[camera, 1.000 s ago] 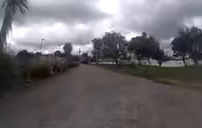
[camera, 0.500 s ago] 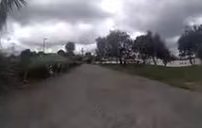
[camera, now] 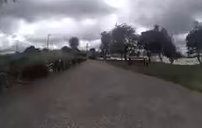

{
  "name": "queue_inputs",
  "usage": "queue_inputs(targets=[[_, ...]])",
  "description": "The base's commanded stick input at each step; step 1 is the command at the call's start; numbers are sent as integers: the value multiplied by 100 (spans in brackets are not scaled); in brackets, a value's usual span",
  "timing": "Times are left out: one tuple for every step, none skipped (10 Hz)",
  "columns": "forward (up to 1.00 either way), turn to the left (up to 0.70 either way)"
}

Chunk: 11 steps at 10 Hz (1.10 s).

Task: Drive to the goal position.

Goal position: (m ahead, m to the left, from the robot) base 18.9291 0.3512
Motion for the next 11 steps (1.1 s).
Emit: queue_inputs(targets=[[100, 0], [100, 0], [100, 0], [100, 0], [100, 0], [100, 0], [100, 0], [100, 0], [100, 0], [100, 0], [100, 0]])
